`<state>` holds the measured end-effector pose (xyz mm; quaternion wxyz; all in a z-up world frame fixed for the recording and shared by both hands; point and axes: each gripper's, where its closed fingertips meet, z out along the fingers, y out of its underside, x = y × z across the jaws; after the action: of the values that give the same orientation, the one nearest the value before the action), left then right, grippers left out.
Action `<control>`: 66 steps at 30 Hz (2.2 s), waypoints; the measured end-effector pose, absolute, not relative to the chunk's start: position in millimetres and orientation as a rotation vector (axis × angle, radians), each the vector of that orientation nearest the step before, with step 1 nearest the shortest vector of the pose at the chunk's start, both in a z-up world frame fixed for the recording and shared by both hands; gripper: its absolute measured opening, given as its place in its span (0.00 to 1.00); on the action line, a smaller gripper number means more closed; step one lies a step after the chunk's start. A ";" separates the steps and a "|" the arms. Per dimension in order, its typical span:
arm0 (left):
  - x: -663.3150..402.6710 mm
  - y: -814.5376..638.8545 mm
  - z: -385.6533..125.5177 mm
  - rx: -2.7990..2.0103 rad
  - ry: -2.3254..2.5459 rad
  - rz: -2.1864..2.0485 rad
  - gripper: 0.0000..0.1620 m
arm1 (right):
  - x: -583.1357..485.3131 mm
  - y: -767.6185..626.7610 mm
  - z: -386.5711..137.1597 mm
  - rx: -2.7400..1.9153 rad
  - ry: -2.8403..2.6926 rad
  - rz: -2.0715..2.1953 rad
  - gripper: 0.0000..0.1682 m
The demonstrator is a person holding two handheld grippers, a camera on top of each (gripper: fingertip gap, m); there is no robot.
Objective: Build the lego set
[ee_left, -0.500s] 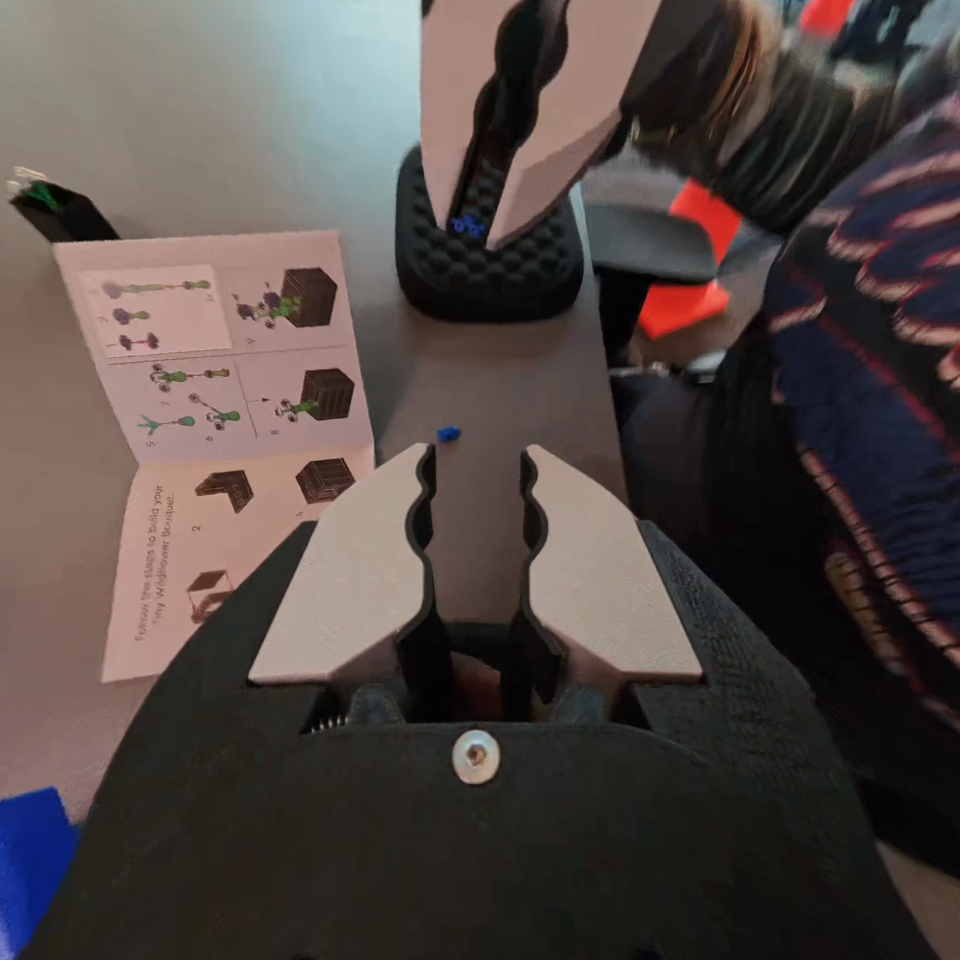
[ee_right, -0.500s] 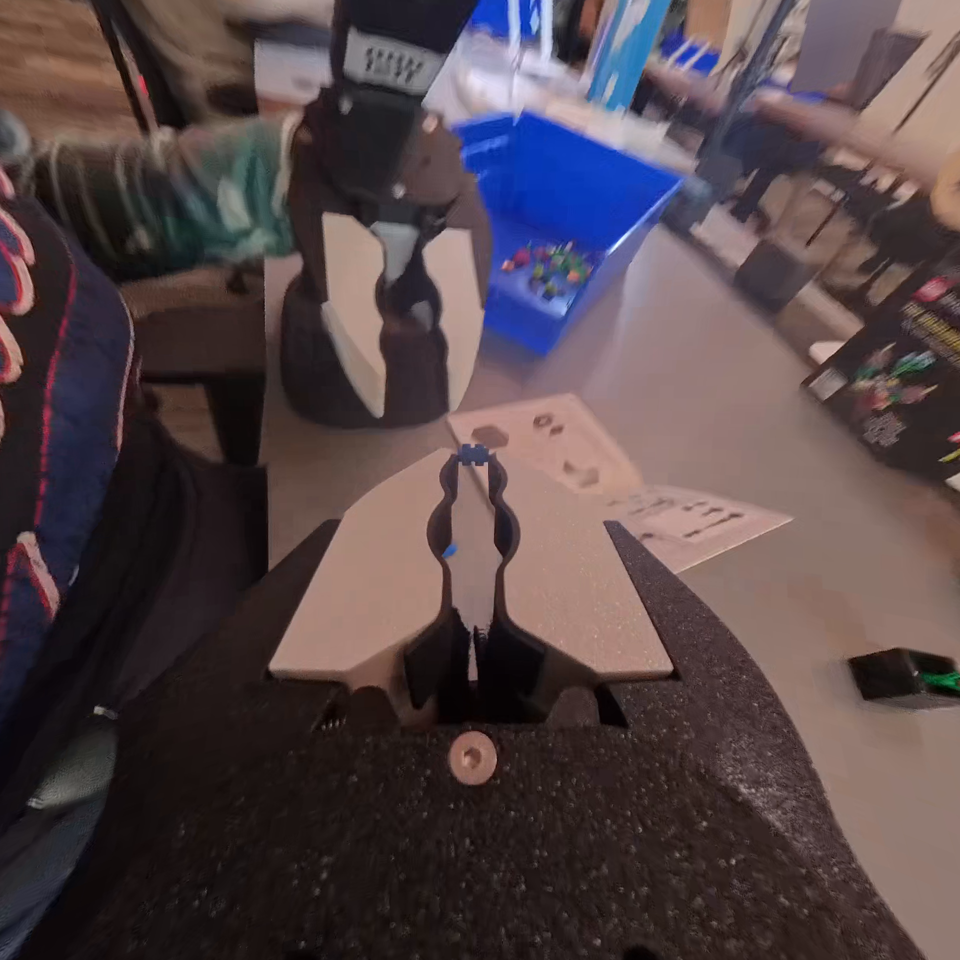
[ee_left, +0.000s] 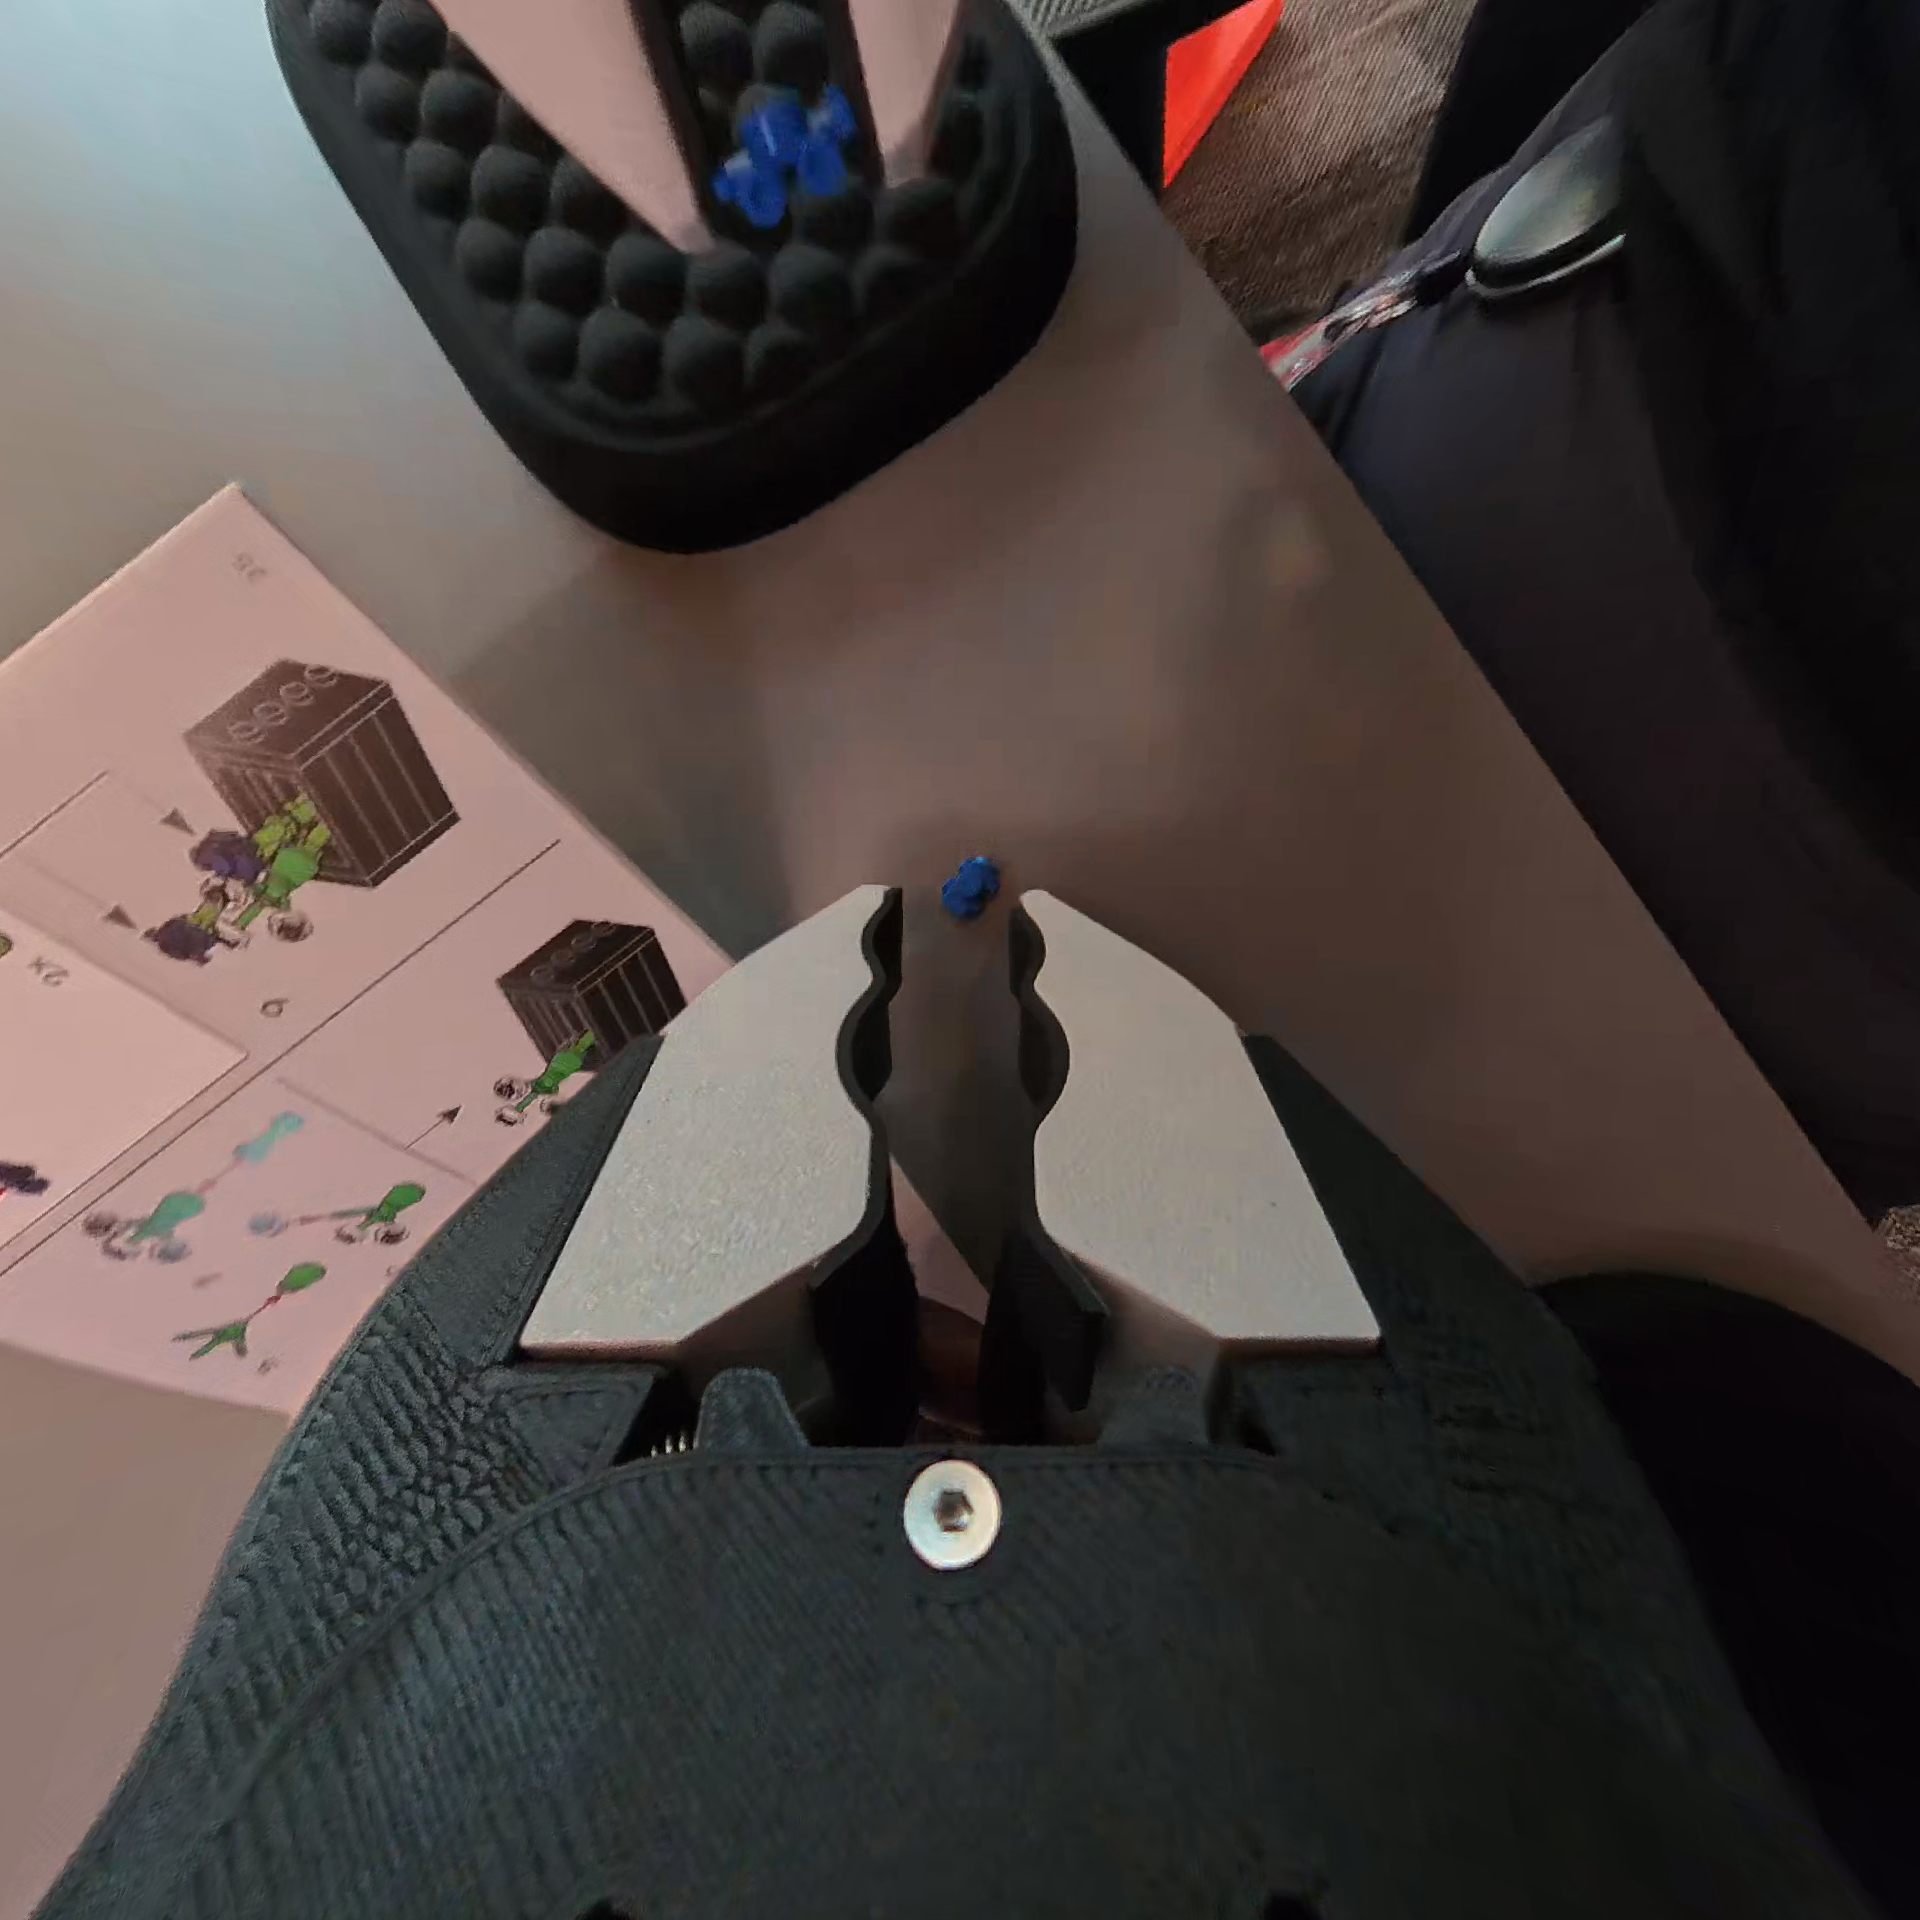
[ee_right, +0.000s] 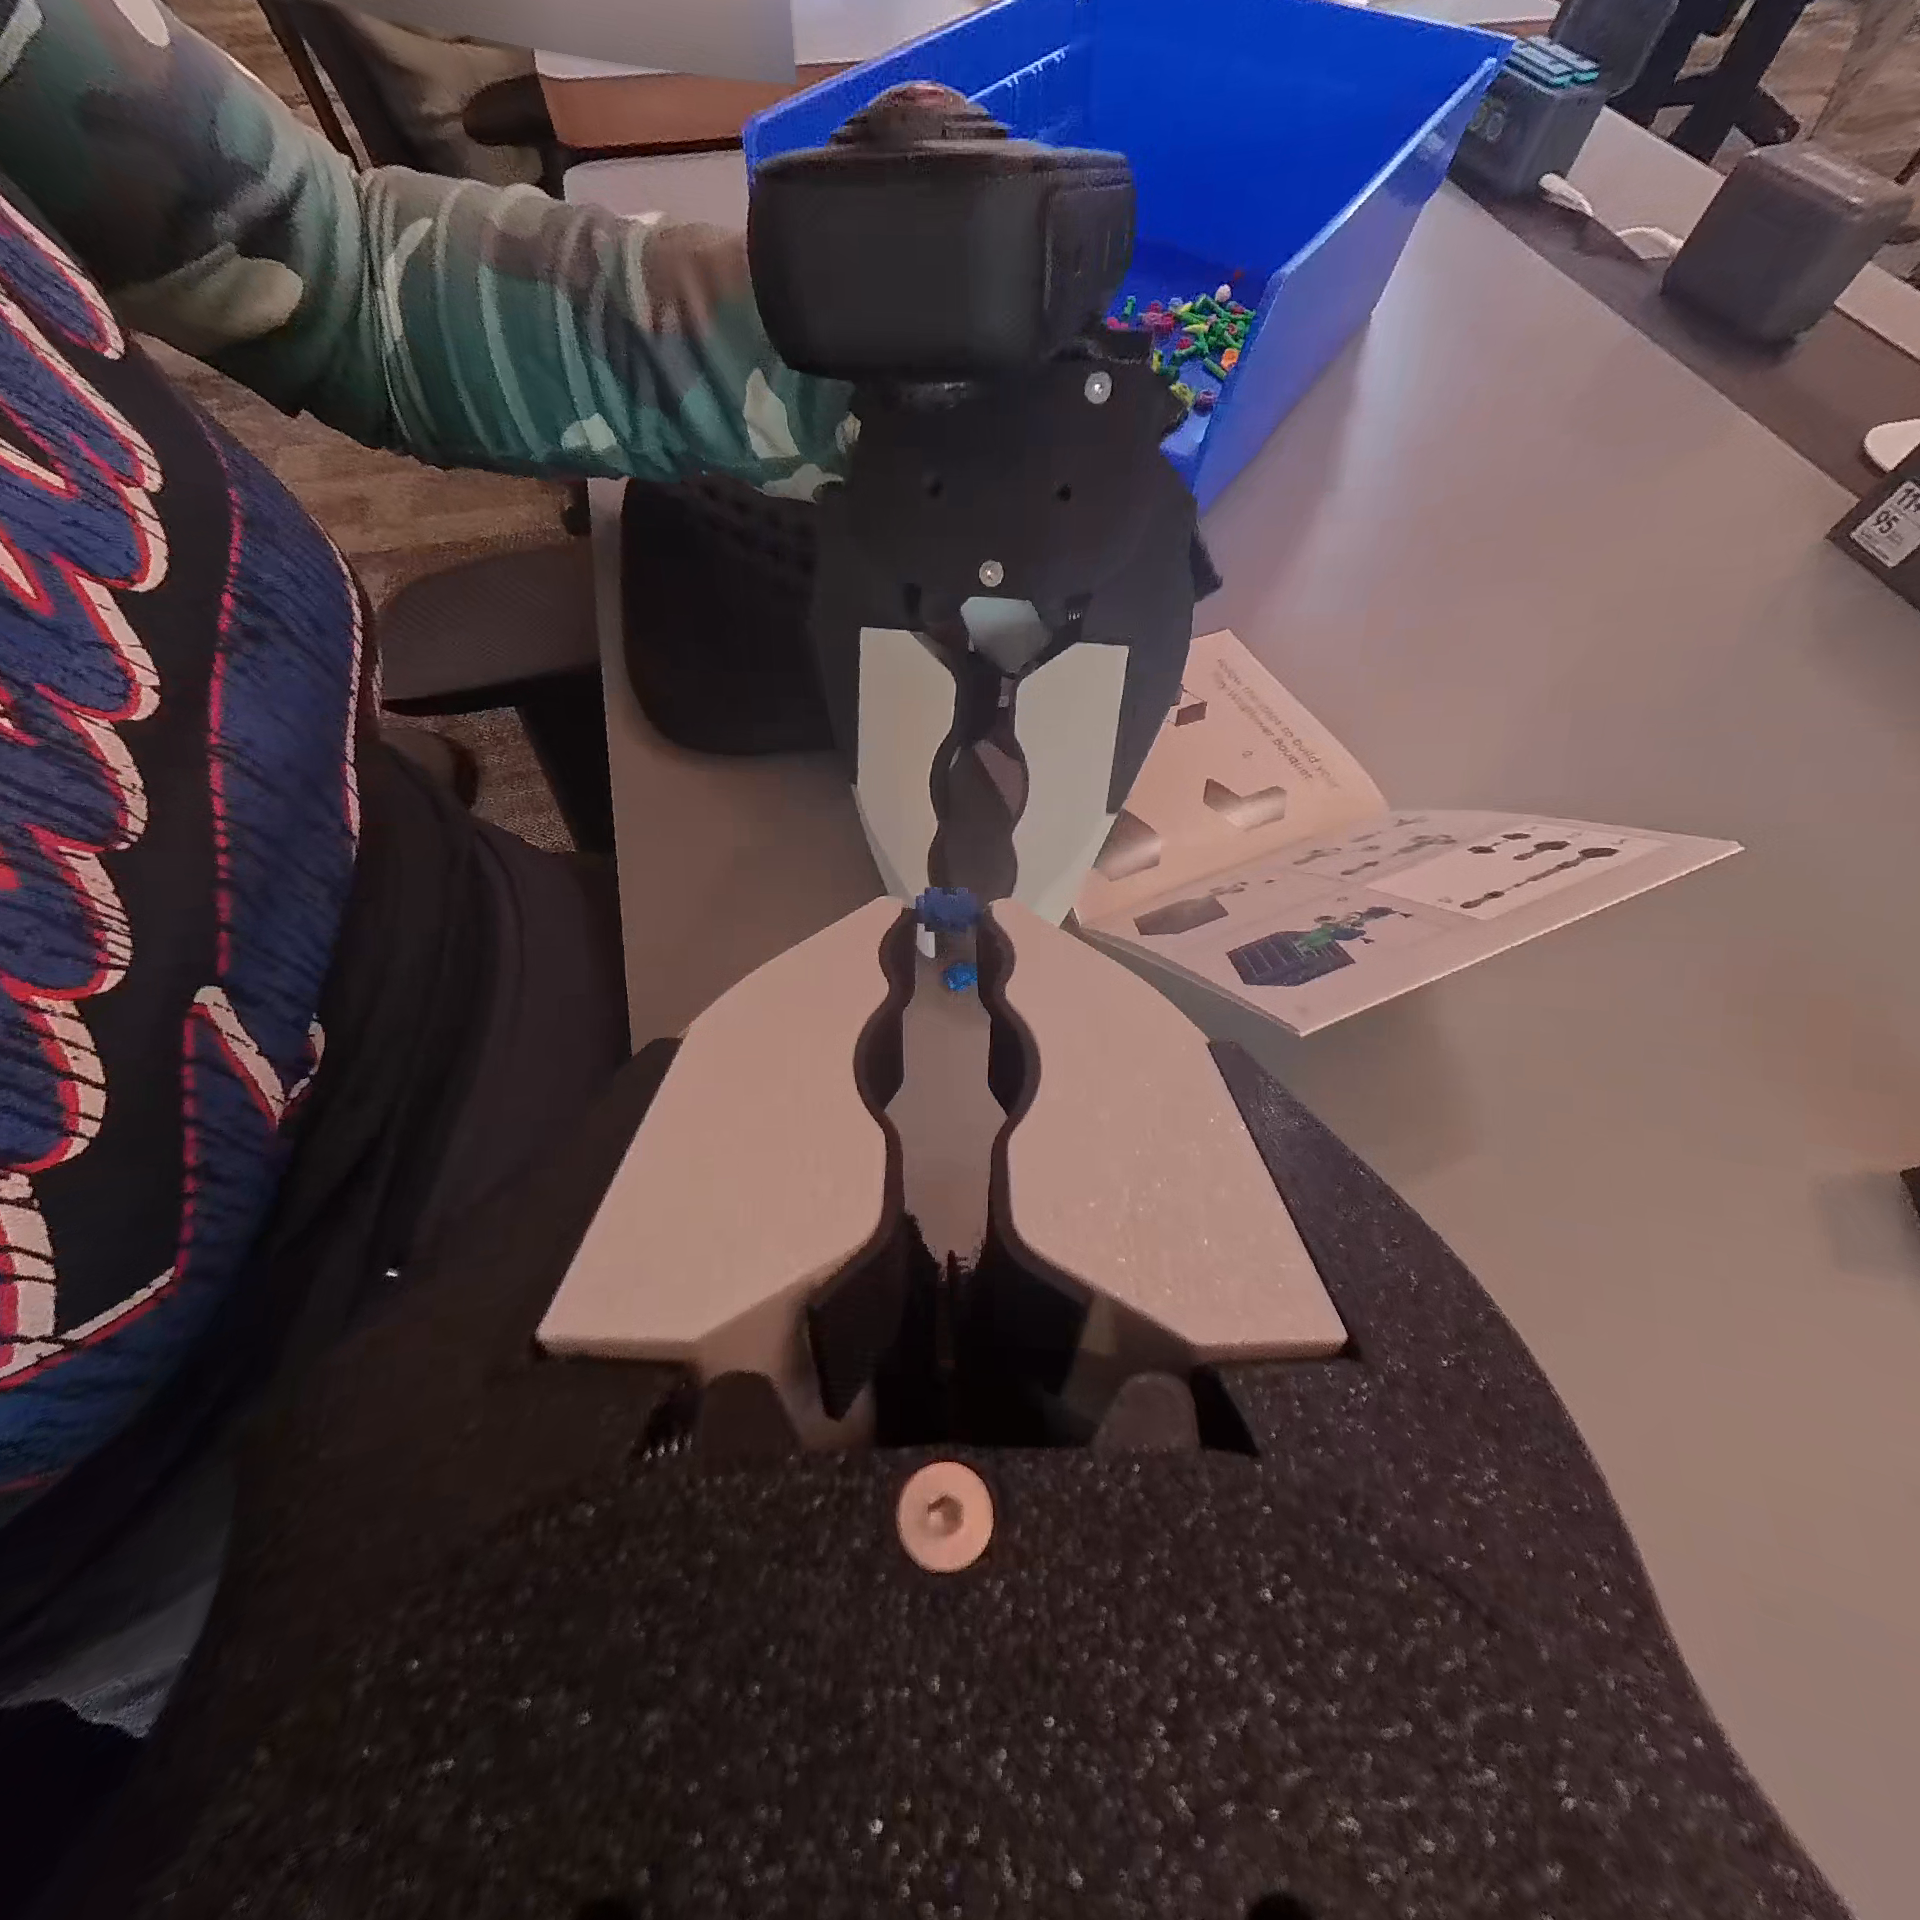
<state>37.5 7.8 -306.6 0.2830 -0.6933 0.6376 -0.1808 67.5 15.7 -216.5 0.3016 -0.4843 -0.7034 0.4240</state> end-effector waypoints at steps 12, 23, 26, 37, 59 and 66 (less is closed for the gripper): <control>36.0 1.7 -308.9 -2.112 1.391 -0.463 0.02 | 72.8 13.2 -245.0 -1.422 -1.938 1.027 0.07; 35.9 0.2 -308.5 -2.085 1.386 -0.515 0.05 | 48.2 4.7 -289.8 -1.416 -2.122 0.787 0.07; 36.1 1.4 -308.5 -2.078 1.376 -0.516 0.05 | 44.6 6.9 -296.8 -1.426 -2.146 0.729 0.07; 35.4 3.0 -300.6 -2.023 1.325 -0.534 0.05 | 38.7 6.3 -301.6 -1.438 -2.235 0.574 0.07; 30.4 7.2 -292.5 -2.017 1.233 -0.591 0.11 | 38.6 7.1 -306.4 -1.433 -2.317 0.529 0.07; 22.8 13.2 -286.8 -2.022 1.144 -0.602 0.12 | 39.5 7.2 -307.1 -1.449 -2.337 0.513 0.07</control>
<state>22.8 13.2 -286.8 0.3624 -0.7851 0.4444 -0.2339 39.5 7.2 -307.1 0.1716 -0.5104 -0.8230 0.1806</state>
